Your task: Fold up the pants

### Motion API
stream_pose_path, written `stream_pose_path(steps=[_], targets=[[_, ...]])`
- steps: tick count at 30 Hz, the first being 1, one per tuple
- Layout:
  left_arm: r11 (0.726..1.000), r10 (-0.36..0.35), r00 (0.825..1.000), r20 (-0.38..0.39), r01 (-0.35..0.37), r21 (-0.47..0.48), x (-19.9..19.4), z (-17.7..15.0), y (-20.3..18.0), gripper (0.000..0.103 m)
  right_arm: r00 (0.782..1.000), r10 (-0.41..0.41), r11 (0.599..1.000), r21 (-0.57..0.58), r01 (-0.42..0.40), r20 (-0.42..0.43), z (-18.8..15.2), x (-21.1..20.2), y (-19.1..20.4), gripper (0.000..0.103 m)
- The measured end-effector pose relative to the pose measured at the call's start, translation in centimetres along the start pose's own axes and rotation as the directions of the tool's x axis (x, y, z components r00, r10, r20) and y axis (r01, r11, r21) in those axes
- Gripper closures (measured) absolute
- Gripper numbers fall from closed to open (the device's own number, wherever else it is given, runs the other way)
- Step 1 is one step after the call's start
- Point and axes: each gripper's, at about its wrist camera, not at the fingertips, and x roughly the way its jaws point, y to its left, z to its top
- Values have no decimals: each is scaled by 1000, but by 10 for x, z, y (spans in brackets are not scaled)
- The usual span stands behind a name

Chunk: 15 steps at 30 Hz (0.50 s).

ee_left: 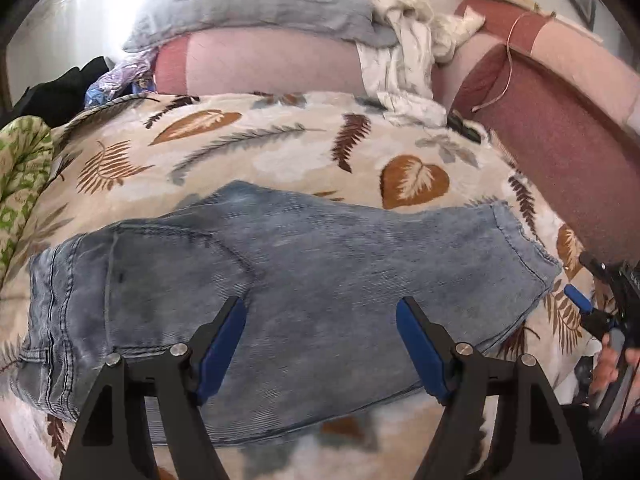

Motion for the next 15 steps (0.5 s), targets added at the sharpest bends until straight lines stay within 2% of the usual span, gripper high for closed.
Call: stream_pose_path(steps=[5,7,11,15], targets=[[1000,-7,993,-115,5,-13,16,12,-35,25,1000,11,998,61,-9,-26,0,4,-10,30],[999,-35,989,-147,32,-21,20,11,-49,25,999,7,998,70,-4,-31,0,5,-12,30],[997,-53,985,-163,61,41,20,3,-75,25,999,21,997,69,-19,-30,-2,3,-11,30],[994,-37,985,-166,54,100,21,10,-93,25,995,83,986,147,-75,-47,-11,5,-14,30]])
